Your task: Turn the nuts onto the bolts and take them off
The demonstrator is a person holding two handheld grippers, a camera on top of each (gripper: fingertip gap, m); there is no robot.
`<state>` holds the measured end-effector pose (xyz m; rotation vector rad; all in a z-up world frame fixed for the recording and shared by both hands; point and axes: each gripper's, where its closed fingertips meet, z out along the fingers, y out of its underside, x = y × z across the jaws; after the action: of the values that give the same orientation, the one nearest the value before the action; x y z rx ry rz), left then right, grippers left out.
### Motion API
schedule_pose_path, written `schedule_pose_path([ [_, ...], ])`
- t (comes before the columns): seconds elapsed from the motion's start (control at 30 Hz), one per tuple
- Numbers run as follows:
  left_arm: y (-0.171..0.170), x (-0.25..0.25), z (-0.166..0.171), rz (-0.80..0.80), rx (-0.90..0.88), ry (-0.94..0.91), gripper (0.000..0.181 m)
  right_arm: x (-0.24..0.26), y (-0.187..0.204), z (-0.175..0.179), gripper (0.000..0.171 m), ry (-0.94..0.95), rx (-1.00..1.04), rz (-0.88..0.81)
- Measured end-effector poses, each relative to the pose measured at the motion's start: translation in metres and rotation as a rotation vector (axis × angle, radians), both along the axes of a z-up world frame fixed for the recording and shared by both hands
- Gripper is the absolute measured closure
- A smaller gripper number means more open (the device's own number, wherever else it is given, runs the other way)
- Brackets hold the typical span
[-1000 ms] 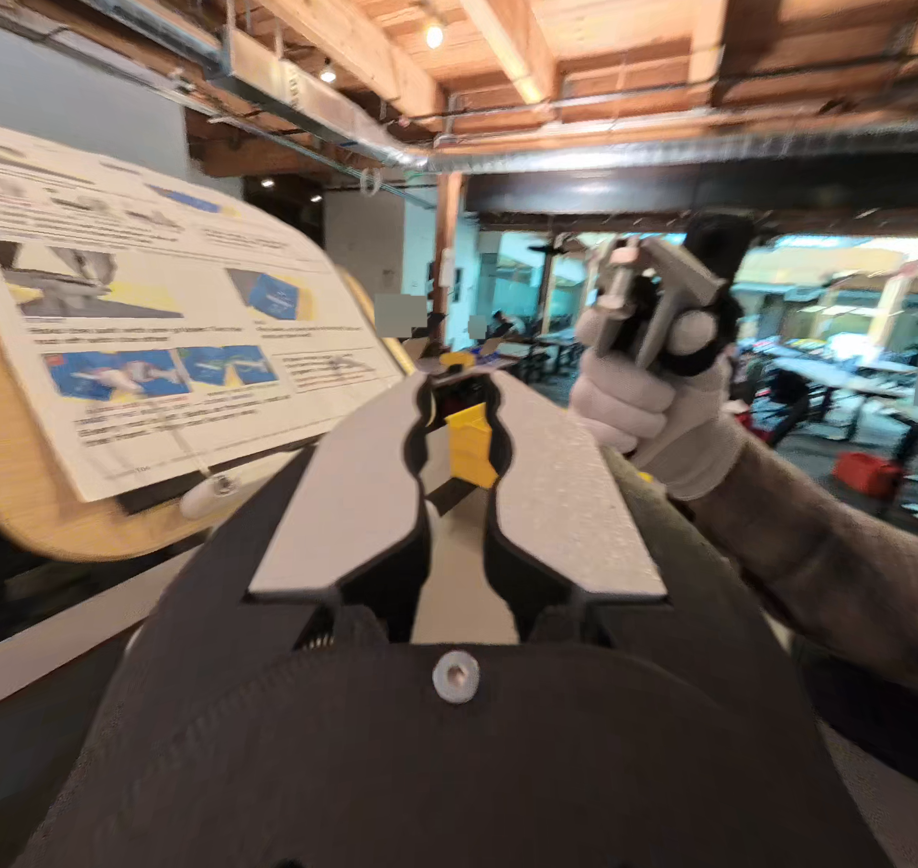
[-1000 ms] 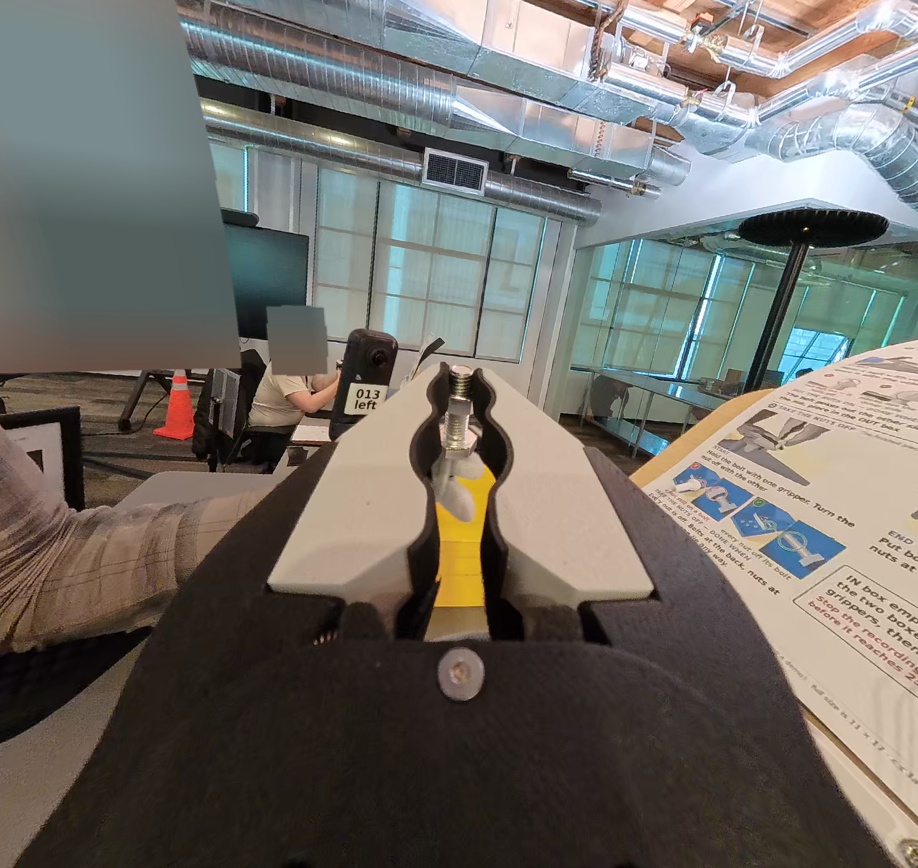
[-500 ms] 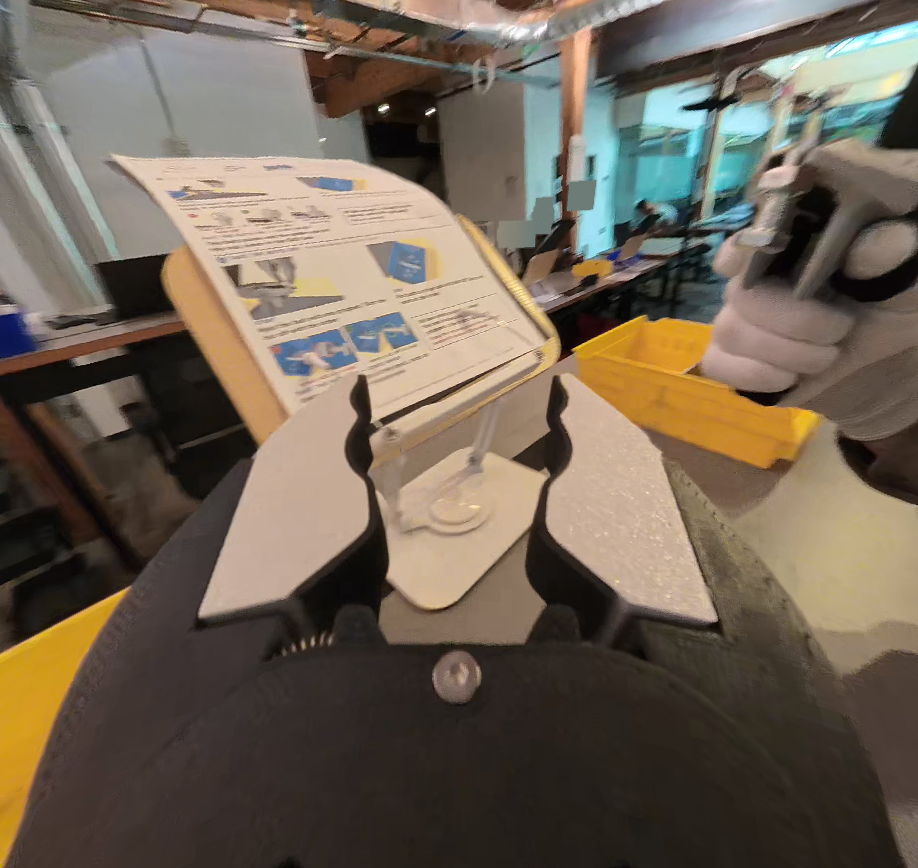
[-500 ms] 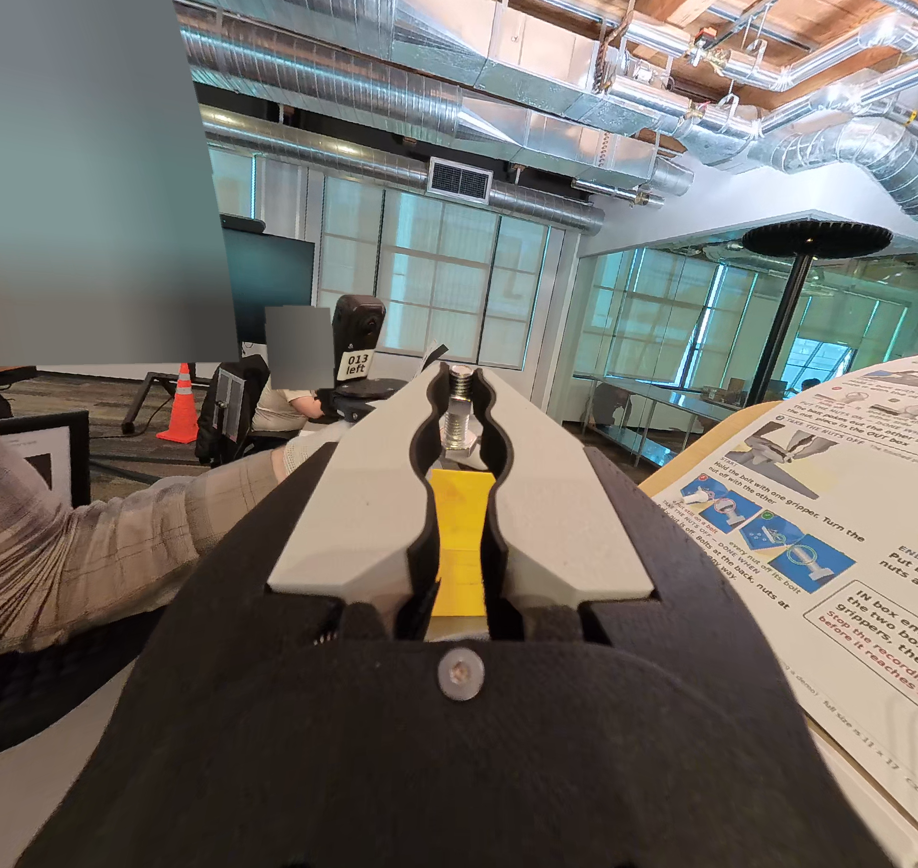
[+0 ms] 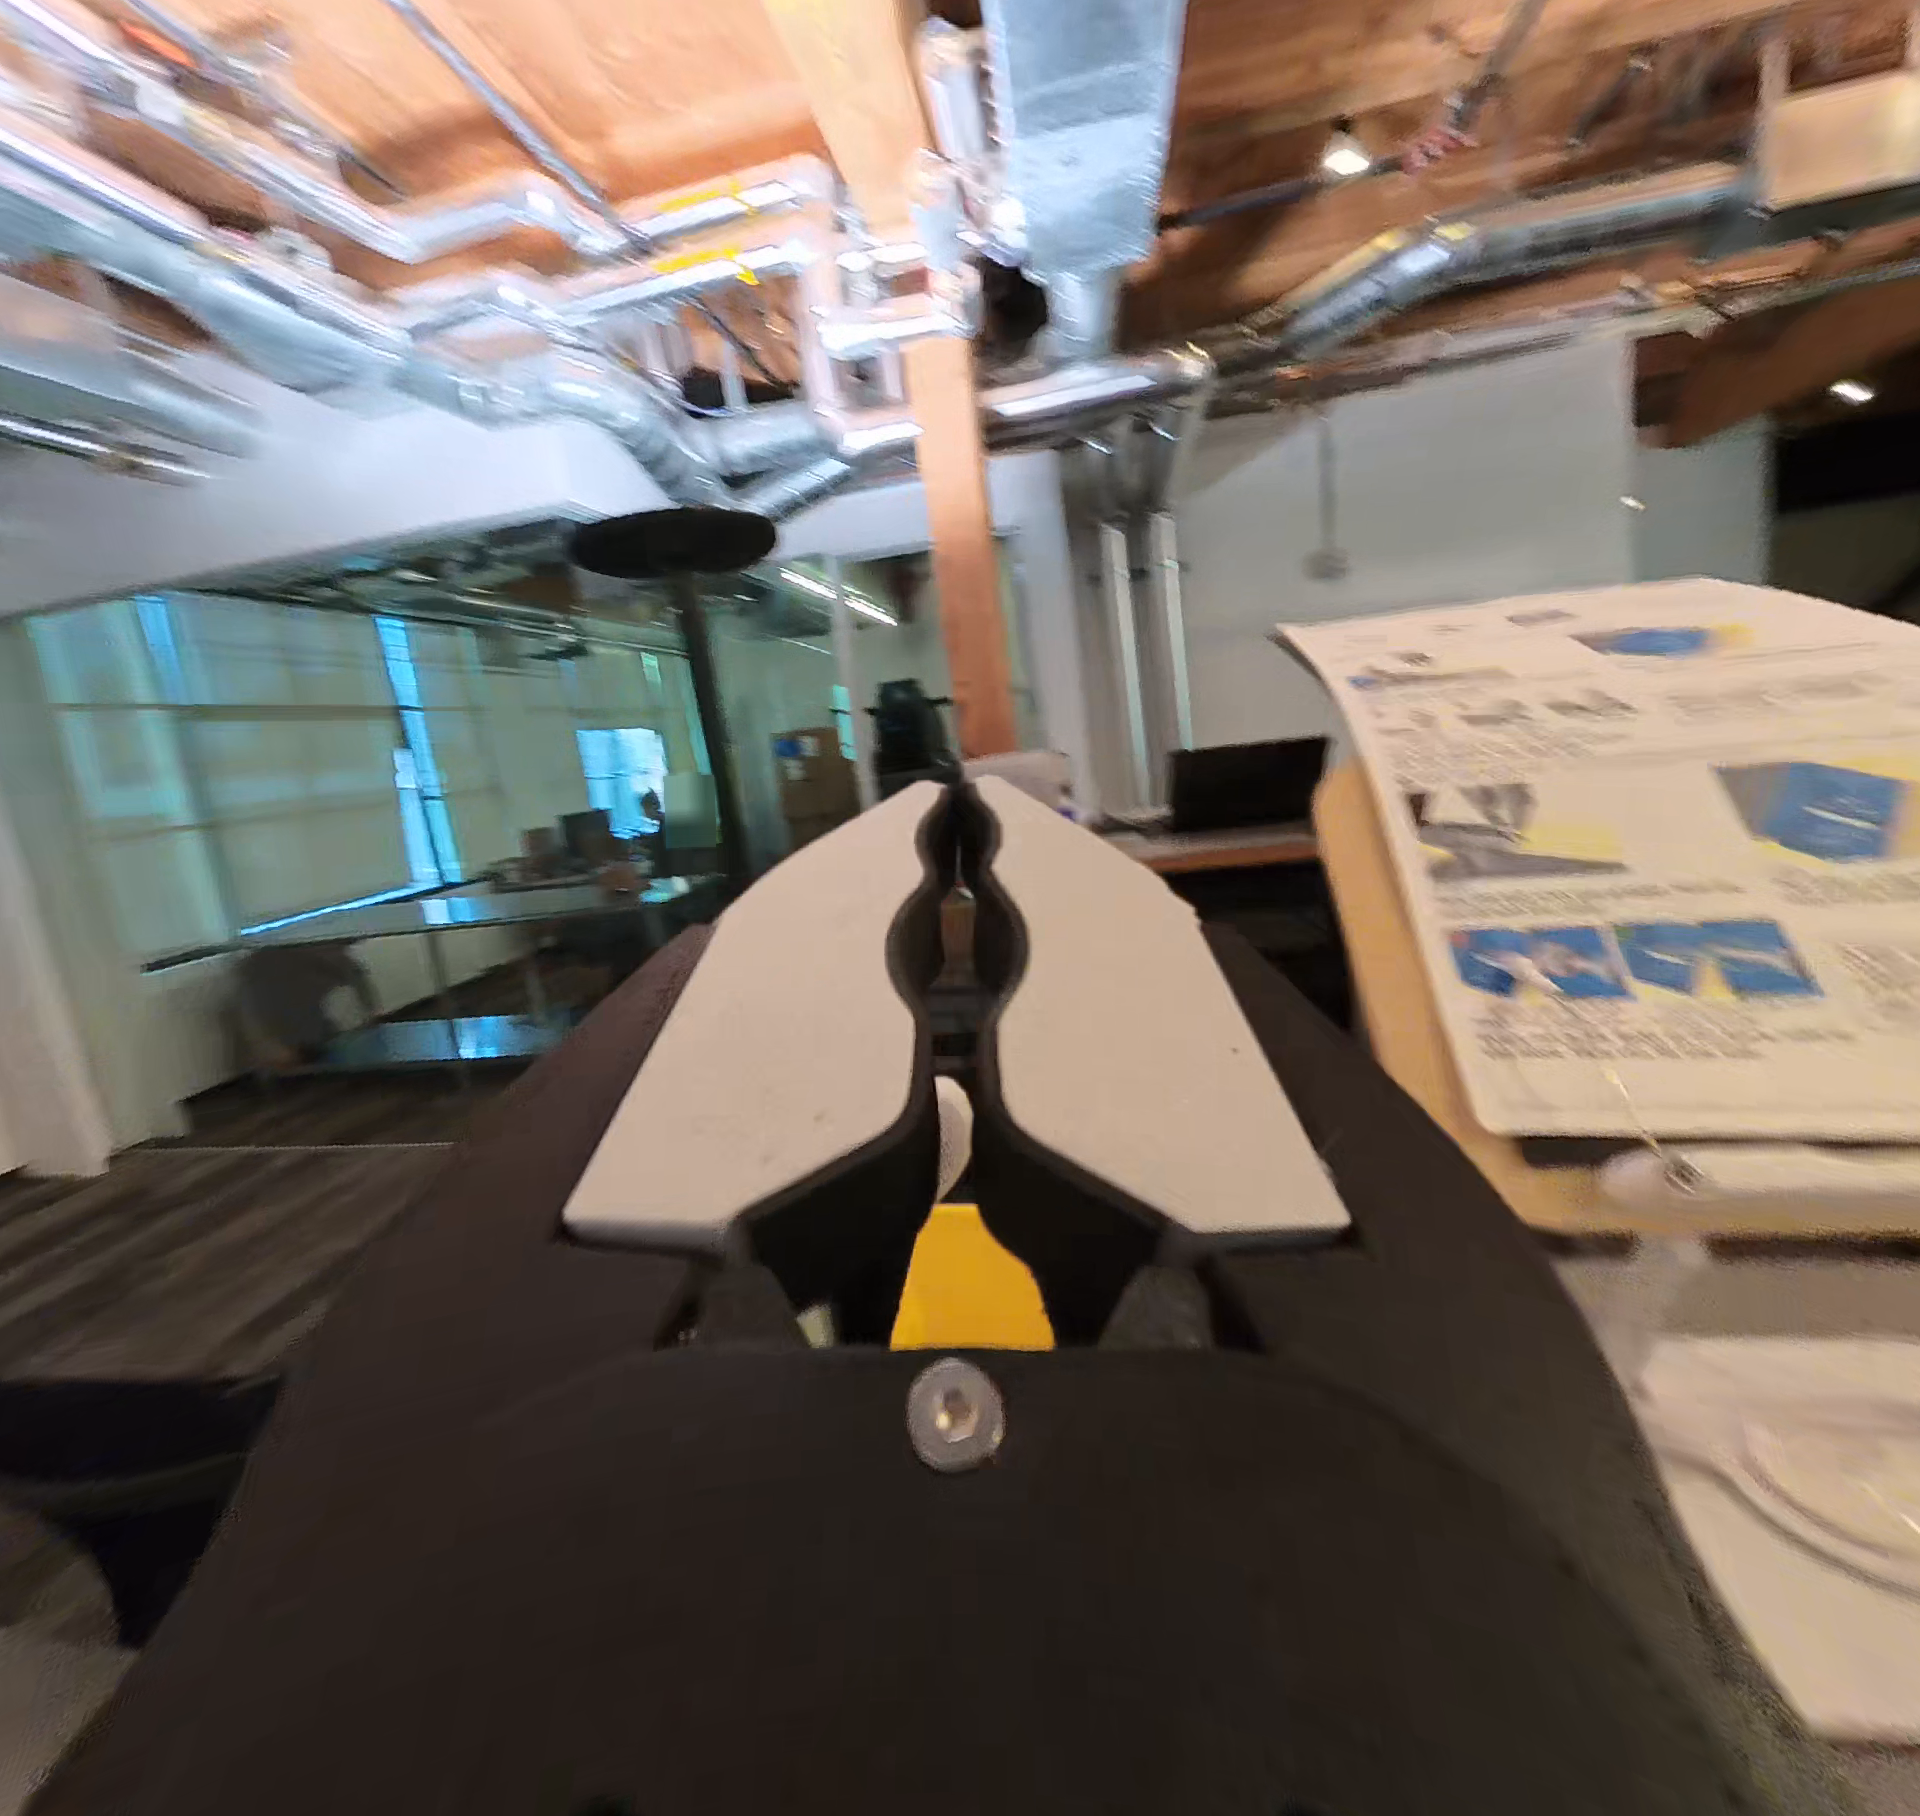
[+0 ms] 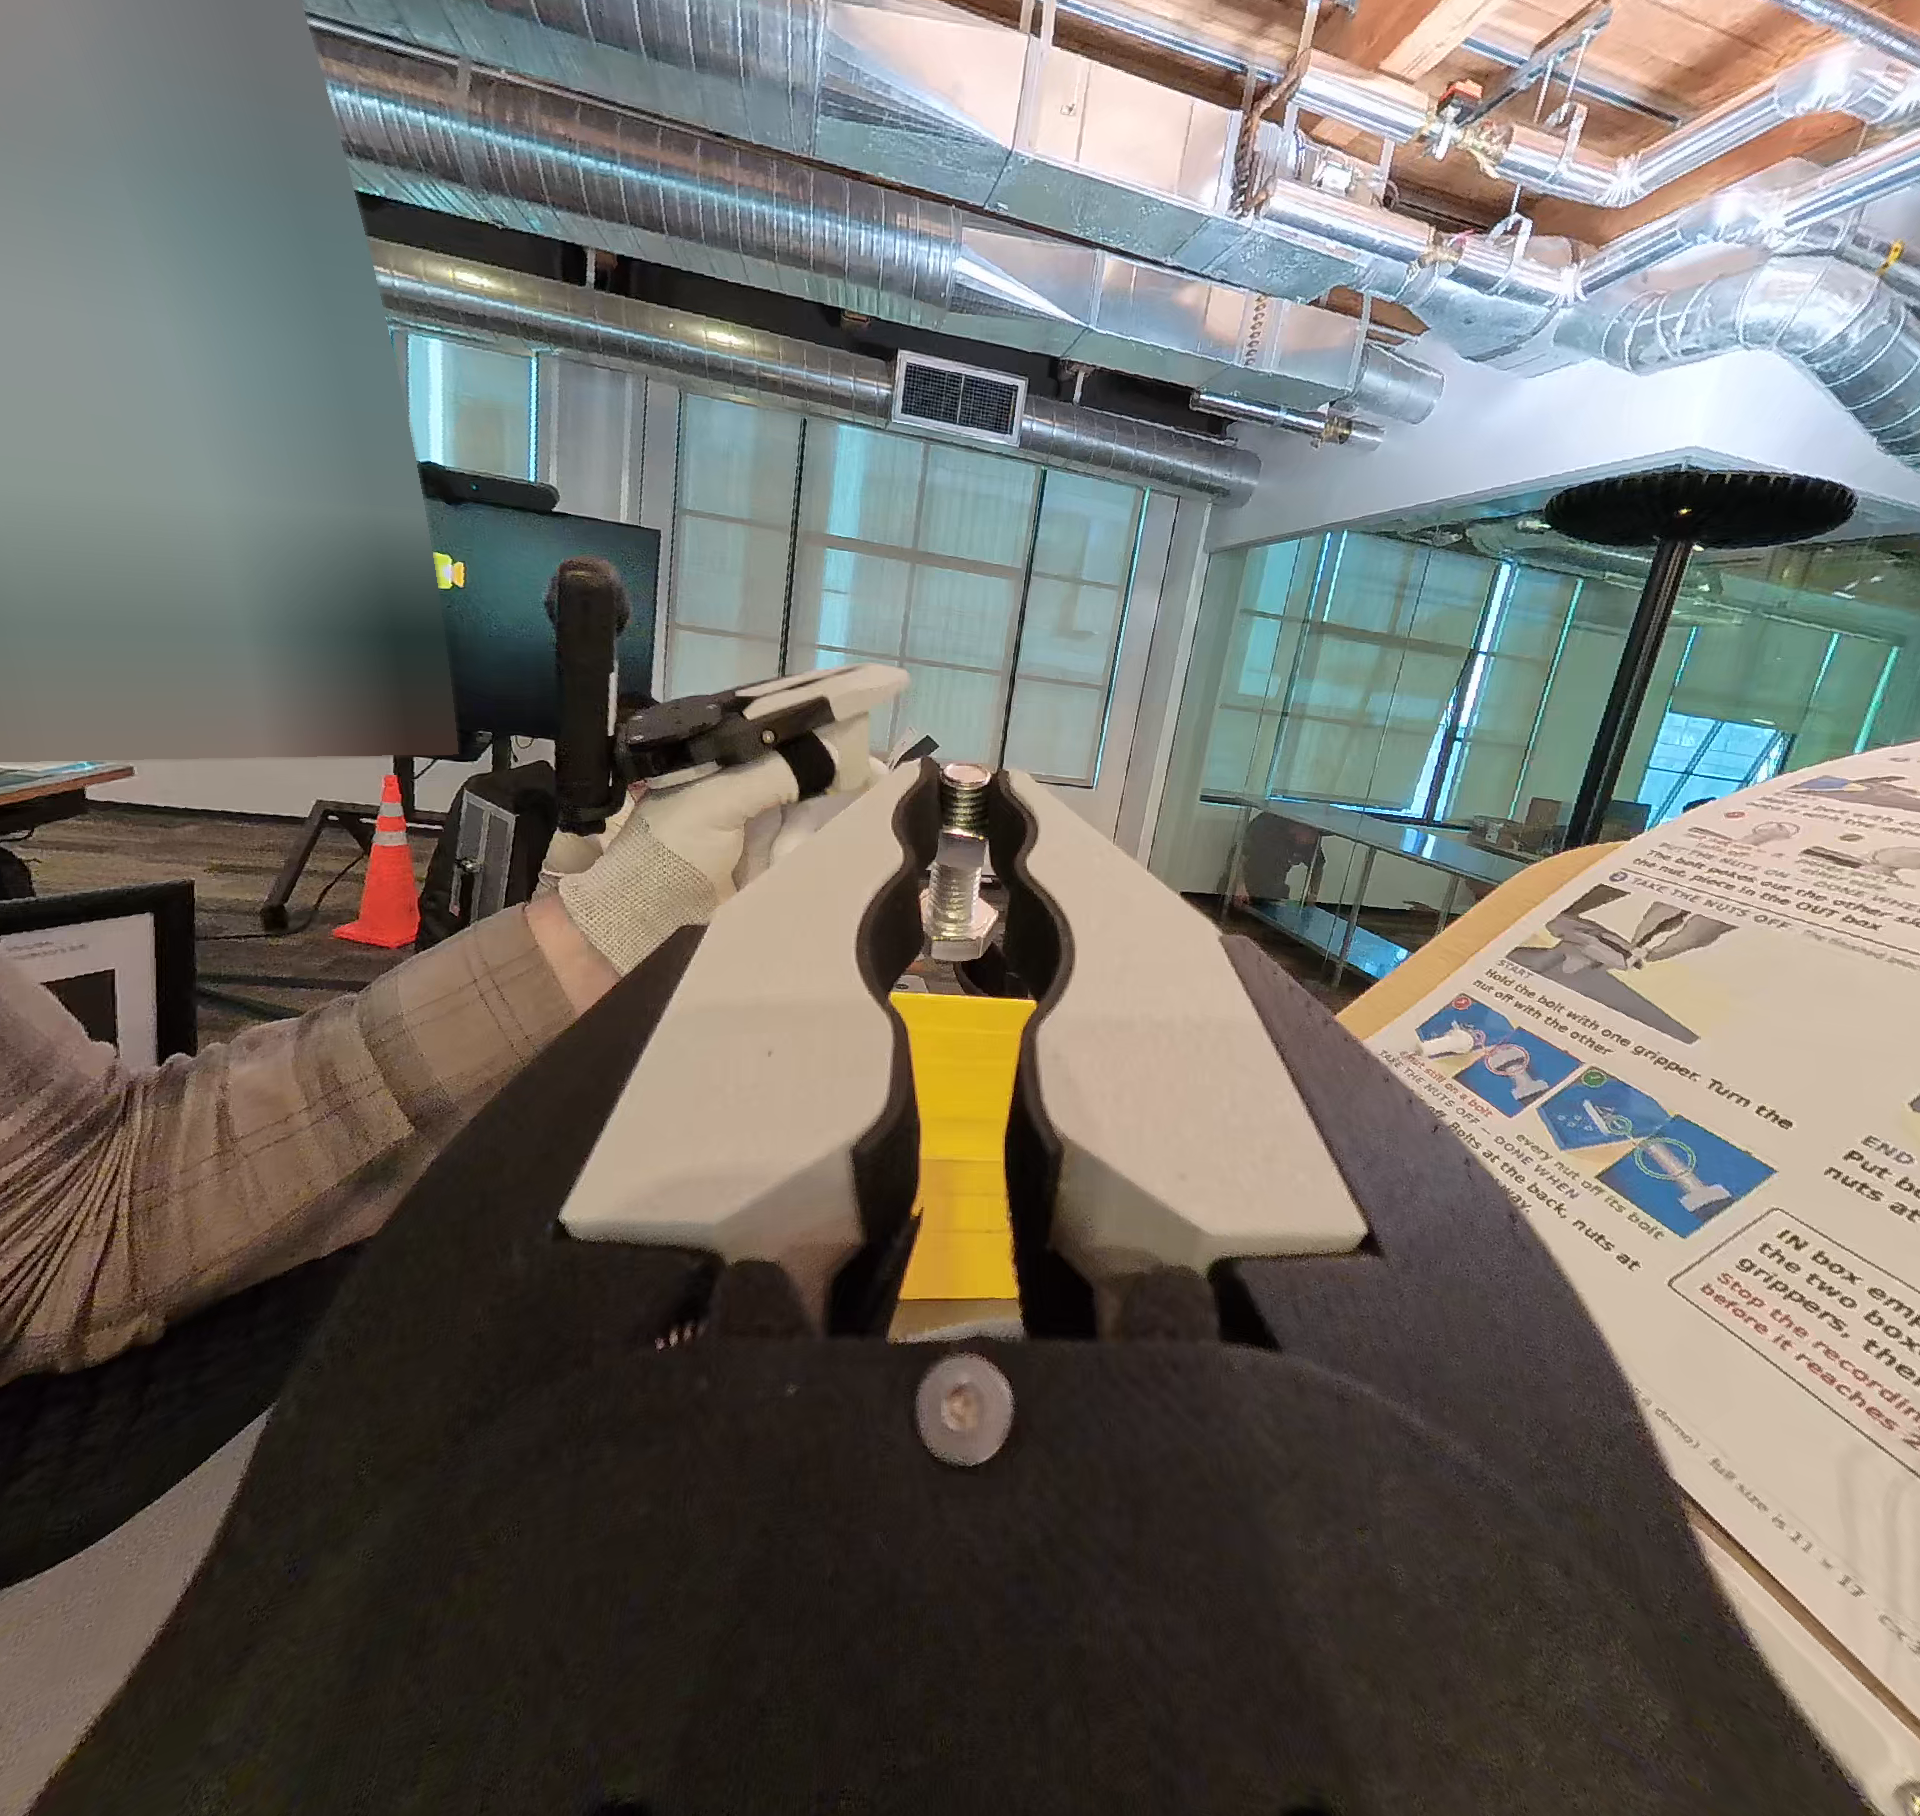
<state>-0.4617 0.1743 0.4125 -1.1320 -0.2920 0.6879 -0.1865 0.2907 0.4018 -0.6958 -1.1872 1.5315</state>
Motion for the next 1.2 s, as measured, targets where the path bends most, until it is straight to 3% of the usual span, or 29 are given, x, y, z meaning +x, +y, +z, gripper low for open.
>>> schedule_pose_path([
  [0.2,-0.068,-0.020,0.023,0.128,0.302,-0.039,0.178,-0.002,0.002,-0.003,0.164,-0.006,-0.005,0.000],
  [0.27,-0.081,-0.026,0.027,0.126,0.359,-0.058,0.160,-0.003,0.003,-0.004,0.164,-0.009,-0.007,0.000],
  [0.33,-0.070,-0.026,0.023,0.090,0.308,-0.075,0.153,-0.003,0.003,-0.004,0.164,-0.009,-0.010,0.002],
  [0.43,-0.025,-0.004,0.013,-0.029,0.158,-0.020,0.179,-0.004,0.004,-0.005,0.164,-0.013,-0.009,0.000],
  [0.5,0.011,0.018,0.003,-0.124,0.079,-0.008,0.167,-0.004,0.004,-0.006,0.164,-0.014,-0.009,0.000],
  [0.6,0.070,0.055,-0.026,-0.283,-0.114,-0.015,0.135,-0.004,0.005,-0.007,0.164,-0.019,-0.008,-0.005],
  [0.7,0.104,0.092,-0.060,-0.455,-0.333,0.041,0.140,-0.001,0.009,-0.006,0.164,-0.013,-0.013,-0.012],
  [0.73,0.106,0.100,-0.062,-0.487,-0.340,0.058,0.156,0.001,0.010,-0.004,0.164,-0.009,-0.014,-0.015],
  [0.8,0.107,0.112,-0.055,-0.535,-0.291,0.063,0.161,0.005,0.013,-0.001,0.164,0.001,-0.014,-0.022],
  [0.83,0.108,0.119,-0.060,-0.582,-0.331,0.059,0.176,0.007,0.014,0.000,0.164,0.005,-0.014,-0.024],
  [0.9,0.110,0.126,-0.072,-0.655,-0.405,0.065,0.173,0.009,0.016,0.002,0.164,0.010,-0.018,-0.029],
  [1.0,0.103,0.145,-0.092,-0.894,-0.509,-0.020,0.138,0.009,0.017,0.000,0.164,0.008,-0.024,-0.026],
  [1.03,0.099,0.148,-0.091,-0.951,-0.495,-0.049,0.135,0.009,0.017,0.000,0.164,0.006,-0.023,-0.023],
  [1.07,0.096,0.150,-0.088,-0.993,-0.467,-0.070,0.139,0.008,0.017,-0.001,0.164,0.005,-0.025,-0.021],
  [1.13,0.090,0.162,-0.086,-1.096,-0.434,-0.059,0.165,0.006,0.015,-0.002,0.164,0.001,-0.027,-0.015],
  [1.2,0.094,0.168,-0.090,-1.128,-0.441,-0.071,0.162,0.003,0.013,-0.004,0.164,-0.007,-0.028,-0.008],
])
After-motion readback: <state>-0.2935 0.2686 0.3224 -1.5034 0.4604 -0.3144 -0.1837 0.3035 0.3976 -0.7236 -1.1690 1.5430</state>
